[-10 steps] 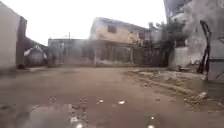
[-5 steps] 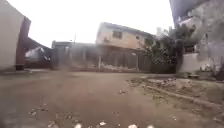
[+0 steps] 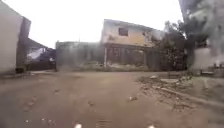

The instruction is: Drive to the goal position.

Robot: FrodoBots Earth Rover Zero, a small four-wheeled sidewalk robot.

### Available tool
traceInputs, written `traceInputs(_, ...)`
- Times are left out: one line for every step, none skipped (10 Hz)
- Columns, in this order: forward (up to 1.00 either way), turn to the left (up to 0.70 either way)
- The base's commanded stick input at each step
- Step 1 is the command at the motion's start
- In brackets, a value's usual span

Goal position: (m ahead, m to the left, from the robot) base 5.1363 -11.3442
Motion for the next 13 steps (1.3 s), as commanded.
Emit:
traceInputs(1.00,0.07)
traceInputs(1.00,0.07)
traceInputs(1.00,0.07)
traceInputs(1.00,0.07)
traceInputs(1.00,0.07)
traceInputs(1.00,0.07)
traceInputs(1.00,0.07)
traceInputs(1.00,0.07)
traceInputs(1.00,0.07)
traceInputs(1.00,0.07)
traceInputs(1.00,0.07)
traceInputs(1.00,0.07)
traceInputs(1.00,0.07)
